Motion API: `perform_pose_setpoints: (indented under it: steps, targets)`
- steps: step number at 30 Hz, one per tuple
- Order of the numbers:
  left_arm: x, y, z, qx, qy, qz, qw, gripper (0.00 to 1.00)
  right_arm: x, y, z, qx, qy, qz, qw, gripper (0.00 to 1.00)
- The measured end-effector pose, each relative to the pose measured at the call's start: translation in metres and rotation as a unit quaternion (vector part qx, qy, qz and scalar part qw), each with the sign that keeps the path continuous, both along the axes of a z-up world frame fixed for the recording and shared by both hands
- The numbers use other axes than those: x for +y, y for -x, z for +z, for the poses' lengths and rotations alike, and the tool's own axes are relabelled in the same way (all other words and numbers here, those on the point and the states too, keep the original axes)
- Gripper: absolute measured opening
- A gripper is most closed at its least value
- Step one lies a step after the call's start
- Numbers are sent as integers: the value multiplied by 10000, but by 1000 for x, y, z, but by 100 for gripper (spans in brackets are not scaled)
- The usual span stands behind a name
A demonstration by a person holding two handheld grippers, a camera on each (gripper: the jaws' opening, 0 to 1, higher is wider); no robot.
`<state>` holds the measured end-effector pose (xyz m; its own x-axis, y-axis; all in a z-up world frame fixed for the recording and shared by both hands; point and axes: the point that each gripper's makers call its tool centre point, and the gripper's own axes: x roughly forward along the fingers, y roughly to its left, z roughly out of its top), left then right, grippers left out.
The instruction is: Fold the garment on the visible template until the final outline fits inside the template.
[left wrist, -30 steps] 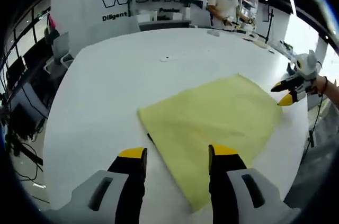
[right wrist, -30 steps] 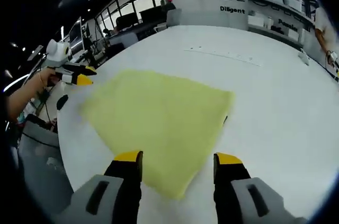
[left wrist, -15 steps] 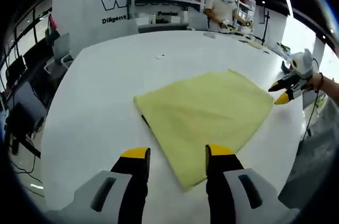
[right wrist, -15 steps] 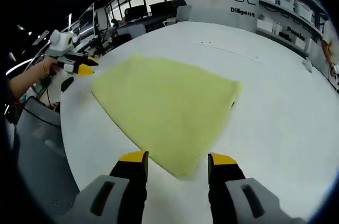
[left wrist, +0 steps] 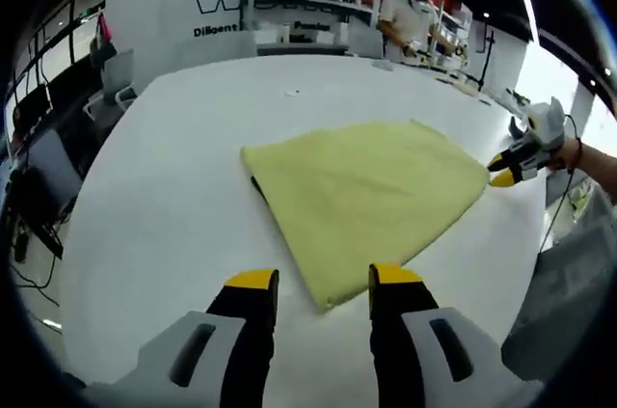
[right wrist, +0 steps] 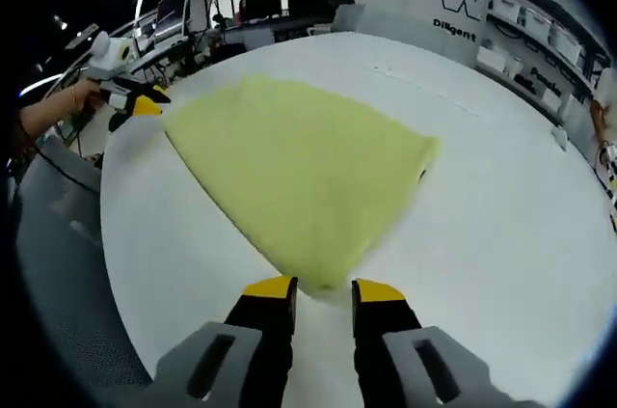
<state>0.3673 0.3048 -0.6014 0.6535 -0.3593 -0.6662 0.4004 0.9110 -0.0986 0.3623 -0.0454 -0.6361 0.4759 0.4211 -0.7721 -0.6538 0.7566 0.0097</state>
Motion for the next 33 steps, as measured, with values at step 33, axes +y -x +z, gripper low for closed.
perform_pose_setpoints:
  steps: [33]
  targets:
    - [3,16,-14,213,-61,-81,9997,35,-4,8,0,-5,-92,-33,10000,0]
